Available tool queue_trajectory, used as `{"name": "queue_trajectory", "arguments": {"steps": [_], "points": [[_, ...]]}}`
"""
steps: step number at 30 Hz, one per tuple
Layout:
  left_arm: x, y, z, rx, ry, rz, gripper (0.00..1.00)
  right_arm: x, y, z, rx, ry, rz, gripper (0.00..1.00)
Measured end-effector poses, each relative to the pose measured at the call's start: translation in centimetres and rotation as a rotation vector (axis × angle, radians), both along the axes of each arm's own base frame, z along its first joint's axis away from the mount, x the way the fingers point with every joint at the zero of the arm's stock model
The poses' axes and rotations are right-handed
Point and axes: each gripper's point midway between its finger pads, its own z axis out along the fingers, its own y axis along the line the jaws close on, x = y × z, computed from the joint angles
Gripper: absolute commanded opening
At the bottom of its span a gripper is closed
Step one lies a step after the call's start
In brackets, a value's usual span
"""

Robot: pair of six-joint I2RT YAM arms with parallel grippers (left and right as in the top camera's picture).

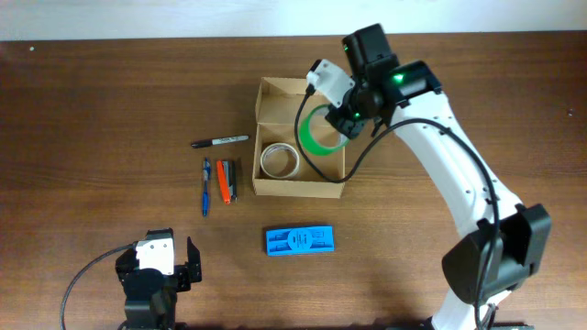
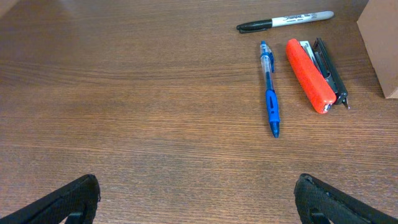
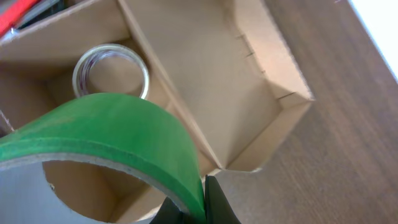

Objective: Pack container
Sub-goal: 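Lift the green tape roll and lower it into the box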

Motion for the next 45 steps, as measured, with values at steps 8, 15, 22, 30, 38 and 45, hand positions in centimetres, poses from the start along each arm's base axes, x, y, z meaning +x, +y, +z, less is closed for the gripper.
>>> {"name": "queue_trajectory", "arguments": {"steps": [8,15,22,30,38,45], "points": [[0.0,0.0,0.0,0.0,0.0,0.0,0.99,-0.4,1.1,-3.3,-0.072,0.055,0.057,0.03],[0.0,0.0,0.0,0.0,0.0,0.0,0.99,-0.3,1.1,-5.2,-0.099,0.093,0.063,0.03],[0.0,0.0,0.0,0.0,0.0,0.0,1.0,-0.2,0.9,-6.1,-0.116,0.106,0.058,0.04],[0.0,0.0,0.0,0.0,0.0,0.0,1.0,-0.1,0.8,-7.8,-0.141,0.137,0.06,0.04],[0.0,0.0,0.0,0.0,0.0,0.0,1.0,-0.1,0.7,-8.1,-0.145,0.142,0.063,0.04],[0.0,0.0,0.0,0.0,0.0,0.0,1.0,-0.1,0.7,-8.4,-0.149,0.148,0.066,0.04]]}}
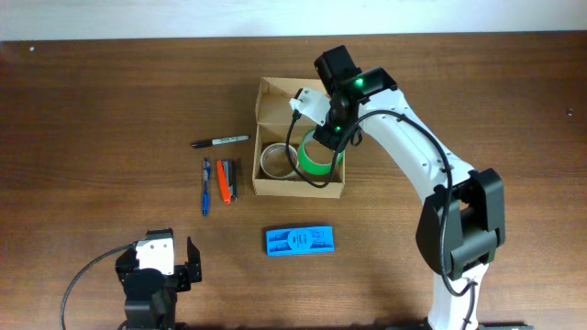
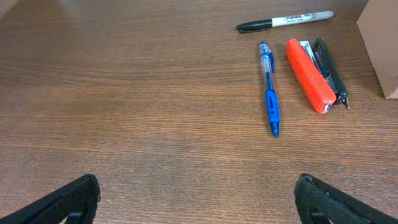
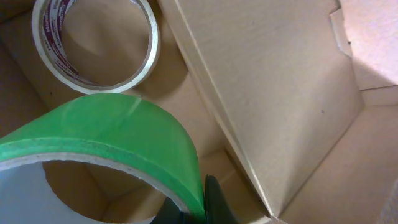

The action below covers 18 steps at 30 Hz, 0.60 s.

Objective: Pack container
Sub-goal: 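Lift the green tape roll and lower it into the box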

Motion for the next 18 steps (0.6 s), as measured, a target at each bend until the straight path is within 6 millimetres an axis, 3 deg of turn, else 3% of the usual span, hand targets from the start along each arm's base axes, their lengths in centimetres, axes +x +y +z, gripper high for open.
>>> {"name": "queue_trajectory", "arguments": {"steps": [9,11,13,18], "points": [[0.0,0.0,0.0,0.0,0.0,0.0,0.99,0.0,0.0,-1.7,-0.017,0.031,0.0,0.04],[0.0,0.0,0.0,0.0,0.0,0.0,1.0,0.1,0.0,-1.7,-0.015,0.029,-0.002,0.13],[0.0,0.0,0.0,0.0,0.0,0.0,1.0,0.1,0.0,-1.7,-0.015,0.03,-0.005,0.31],[0.0,0.0,0.0,0.0,0.0,0.0,1.0,0.1,0.1,-1.7,-0.015,0.026,0.004,0.32]]}}
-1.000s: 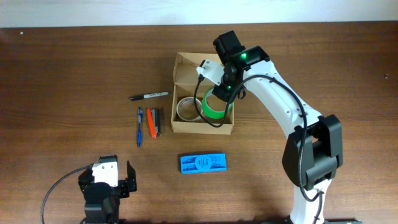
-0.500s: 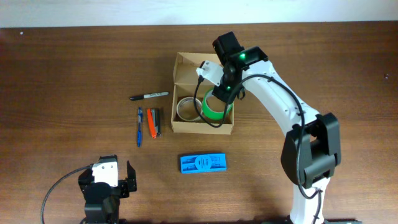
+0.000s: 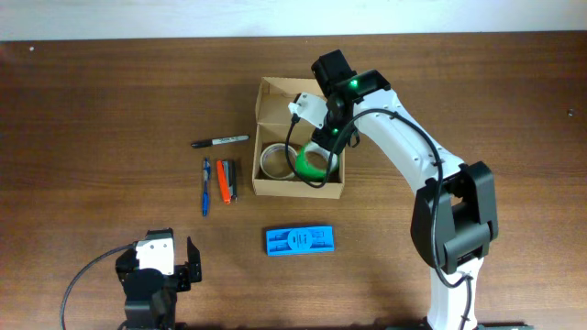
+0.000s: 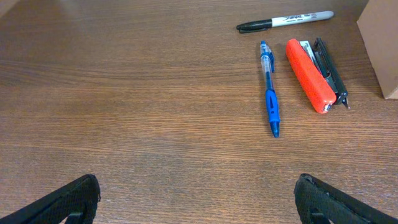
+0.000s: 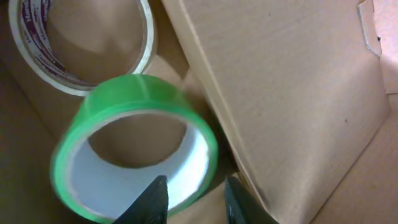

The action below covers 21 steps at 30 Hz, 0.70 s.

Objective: Pack container
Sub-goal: 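Lift the green tape roll and lower it into the box, then move the right gripper to the blue duster and grasp it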

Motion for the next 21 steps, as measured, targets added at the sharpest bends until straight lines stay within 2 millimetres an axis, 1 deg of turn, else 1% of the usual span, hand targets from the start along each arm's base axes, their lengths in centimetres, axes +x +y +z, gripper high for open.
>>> {"name": "queue_trajectory", "arguments": {"steps": [1,2,4,5,7,8,10,13,16,18,21], "points": [[0.0,0.0,0.0,0.0,0.0,0.0,1.0,0.0,0.0,0.0,0.0,0.0,0.0,0.33],[0.0,0.0,0.0,0.0,0.0,0.0,1.0,0.0,0.0,0.0,0.0,0.0,0.0,0.37],[0.0,0.0,0.0,0.0,0.0,0.0,0.99,0.0,0.0,0.0,0.001,0.001,-0.006,0.57],[0.0,0.0,0.0,0.0,0.0,0.0,1.0,0.0,0.0,0.0,0.001,0.001,-0.004,0.63],[0.0,0.0,0.0,0.0,-0.001,0.0,1.0,0.0,0.0,0.0,0.002,0.003,-0.007,0.82],[0.0,0.0,0.0,0.0,0.0,0.0,1.0,0.0,0.0,0.0,0.0,0.002,-0.004,0.85],[0.0,0.0,0.0,0.0,-0.001,0.0,1.0,0.0,0.1,0.0,0.001,0.0,-0.001,0.88],[0.0,0.0,0.0,0.0,0.0,0.0,1.0,0.0,0.2,0.1,0.001,-0.001,0.002,0.89],[0.0,0.0,0.0,0.0,0.0,0.0,1.0,0.1,0.9,0.6,0.012,-0.014,0.013,0.91],[0.0,0.0,0.0,0.0,0.0,0.0,0.99,0.2,1.8,1.6,0.031,-0.034,0.029,0.91],[0.0,0.0,0.0,0.0,0.0,0.0,1.0,0.1,3.2,3.6,0.06,-0.065,0.055,0.91]]}}
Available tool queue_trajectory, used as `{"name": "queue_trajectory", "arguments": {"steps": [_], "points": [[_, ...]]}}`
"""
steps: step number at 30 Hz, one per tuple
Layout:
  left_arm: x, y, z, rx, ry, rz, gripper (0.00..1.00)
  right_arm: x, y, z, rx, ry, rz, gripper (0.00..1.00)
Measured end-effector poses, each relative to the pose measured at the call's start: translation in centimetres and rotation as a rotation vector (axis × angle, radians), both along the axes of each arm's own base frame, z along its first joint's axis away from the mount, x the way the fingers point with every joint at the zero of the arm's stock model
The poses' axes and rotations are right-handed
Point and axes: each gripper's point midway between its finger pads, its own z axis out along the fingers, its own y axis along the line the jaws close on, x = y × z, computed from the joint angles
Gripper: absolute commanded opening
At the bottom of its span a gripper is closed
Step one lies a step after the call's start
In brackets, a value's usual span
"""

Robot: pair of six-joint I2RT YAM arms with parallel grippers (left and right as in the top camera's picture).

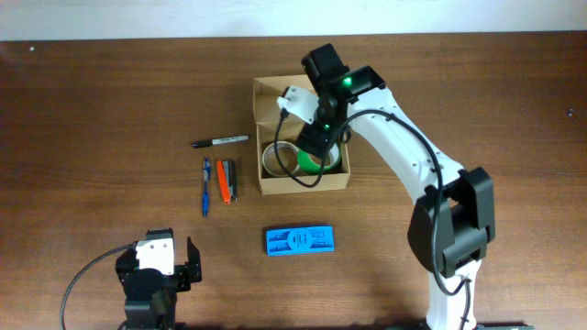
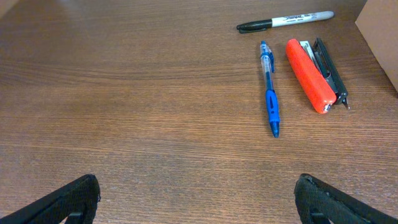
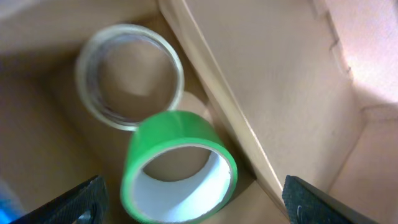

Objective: Pack container
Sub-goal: 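Move the right gripper to the blue duster and grasp it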

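Observation:
The open cardboard box (image 1: 303, 184) stands mid-table. Inside it a green tape roll (image 1: 313, 162) leans beside a clear tape roll (image 1: 278, 160); the right wrist view shows the green roll (image 3: 180, 168) and the clear roll (image 3: 129, 76) against the box's divider wall (image 3: 217, 106). My right gripper (image 1: 317, 137) hangs over the box, open wide, its fingertips (image 3: 81, 202) on either side of the green roll without touching it. My left gripper (image 2: 199, 199) rests open near the front left, holding nothing.
Left of the box lie a black marker (image 1: 220, 141), a blue pen (image 1: 205, 186), and an orange stapler (image 1: 223, 181) beside a black tool (image 1: 233, 180). A blue packet (image 1: 300, 241) lies in front of the box. The box corner (image 2: 382, 25) edges the left wrist view.
My right gripper's fingers stood a little apart at the green roll's rim; now they are wide open and farther from the roll. The box has shifted slightly. The left arm is unchanged.
My right gripper held the green tape roll above the right side of the box. Then it had the roll down inside the box. Then the roll lay free beside the clear roll with the fingers parted, and now the gripper is wide open above it.

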Motion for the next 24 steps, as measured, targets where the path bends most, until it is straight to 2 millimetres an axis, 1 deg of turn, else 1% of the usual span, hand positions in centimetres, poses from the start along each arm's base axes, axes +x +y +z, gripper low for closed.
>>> {"name": "queue_trajectory", "arguments": {"steps": [3,4,6,9,11,14,18,21,24], "points": [[0.0,0.0,0.0,0.0,-0.001,0.0,1.0,-0.9,0.8,2.5,0.014,-0.016,0.021,0.91],[0.0,0.0,0.0,0.0,-0.001,0.0,1.0,-1.4,1.1,3.8,0.025,-0.026,0.025,0.91],[0.0,0.0,0.0,0.0,0.0,0.0,1.0,-2.6,1.1,5.7,0.03,-0.021,0.032,0.91],[0.0,0.0,0.0,0.0,0.0,0.0,0.99,-5.0,0.3,7.9,0.023,0.007,0.034,0.92],[0.0,0.0,0.0,0.0,0.0,0.0,1.0,-7.2,-0.8,9.2,0.008,0.046,0.031,0.98],[0.0,0.0,0.0,0.0,0.0,0.0,1.0,-9.9,-2.3,10.3,-0.018,0.106,0.035,0.99],[0.0,0.0,0.0,0.0,0.0,0.0,1.0,-12.0,-3.2,10.9,-0.036,0.161,0.035,0.99],[0.0,0.0,0.0,0.0,0.0,0.0,1.0,-12.9,-3.6,10.7,-0.036,0.182,0.037,0.99],[0.0,0.0,0.0,0.0,0.0,0.0,1.0,-14.6,-4.4,9.9,-0.044,0.216,0.037,0.99]]}}
